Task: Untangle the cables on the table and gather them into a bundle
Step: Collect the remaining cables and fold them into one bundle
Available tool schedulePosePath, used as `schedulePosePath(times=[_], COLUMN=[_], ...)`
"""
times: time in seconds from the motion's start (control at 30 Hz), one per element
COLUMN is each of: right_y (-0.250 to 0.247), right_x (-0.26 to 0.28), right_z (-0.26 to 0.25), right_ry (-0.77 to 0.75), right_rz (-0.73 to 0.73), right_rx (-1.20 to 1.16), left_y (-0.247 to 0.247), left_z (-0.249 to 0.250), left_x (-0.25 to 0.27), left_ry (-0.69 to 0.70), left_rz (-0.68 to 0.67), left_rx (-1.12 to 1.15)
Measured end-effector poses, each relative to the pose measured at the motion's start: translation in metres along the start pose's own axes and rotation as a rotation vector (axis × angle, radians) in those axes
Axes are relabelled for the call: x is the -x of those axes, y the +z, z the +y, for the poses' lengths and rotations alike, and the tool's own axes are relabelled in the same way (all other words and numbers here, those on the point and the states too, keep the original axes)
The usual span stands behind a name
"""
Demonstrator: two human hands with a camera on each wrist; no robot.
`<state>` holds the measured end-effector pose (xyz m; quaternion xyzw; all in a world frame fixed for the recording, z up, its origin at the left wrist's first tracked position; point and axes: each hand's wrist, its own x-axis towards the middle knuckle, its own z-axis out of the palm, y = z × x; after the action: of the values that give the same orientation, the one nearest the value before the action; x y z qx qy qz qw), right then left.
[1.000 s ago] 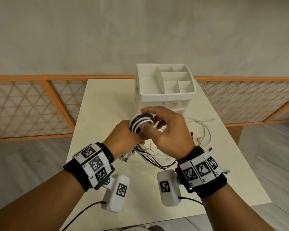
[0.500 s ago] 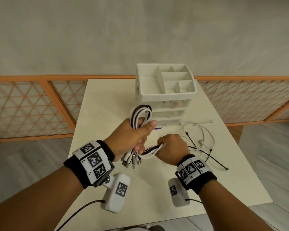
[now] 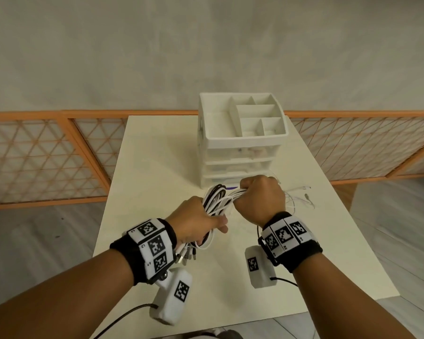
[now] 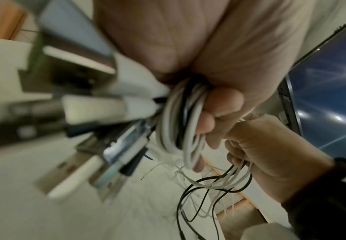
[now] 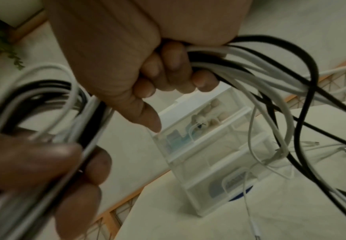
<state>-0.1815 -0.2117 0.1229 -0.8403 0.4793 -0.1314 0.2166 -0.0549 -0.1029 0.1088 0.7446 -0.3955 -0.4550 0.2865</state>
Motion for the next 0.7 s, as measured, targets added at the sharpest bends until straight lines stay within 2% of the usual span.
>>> schedulePosePath(times=[0.1, 0.2, 0.27, 0.33, 0.4, 0.5, 0.6, 0.7], right_y=[-0.001, -0.014, -0.019, -0.016, -0.009, 0.005, 0.017, 0.034], right_x=[-0.002, -0.003, -0.004, -0.004, 0.000, 0.004, 0.012, 0.028], right_z=[0.003, 0.008, 0.021, 0.035, 0.041, 0.032, 0.011, -0.007], right_ry=[-0.087, -0.182, -0.134, -0.079, -0.056, -0.087, -0.263, -0.443], right_rz=[-0.027, -0.142, -0.182, -0.184, -0.138, -0.016, 0.121, 0.096], right_rx=[-0.157, -0.392, -0.535, -0.642, -0.717, -0.797, -0.773, -0.722], left_y=[-0.003, -0.012, -0.021, -0.030, -0.032, -0.021, -0.006, -0.003], left_z=[-0.003, -0.009, -0.008, -0.003, 0.001, 0.007, 0.015, 0.029], left_x=[-0.005, -0.008, -0.007, -0.004, -0.003, -0.003, -0.001, 0.000], left_ry=[-0.010, -0.052, -0.062, -0.054, -0.060, -0.059, 0.016, 0.014], left_rz=[0.139, 0.292, 0.288, 0.216, 0.197, 0.288, 0.277, 0.249], left_rx=[0.157, 0.399, 0.587, 0.698, 0.677, 0.505, 0.395, 0.451])
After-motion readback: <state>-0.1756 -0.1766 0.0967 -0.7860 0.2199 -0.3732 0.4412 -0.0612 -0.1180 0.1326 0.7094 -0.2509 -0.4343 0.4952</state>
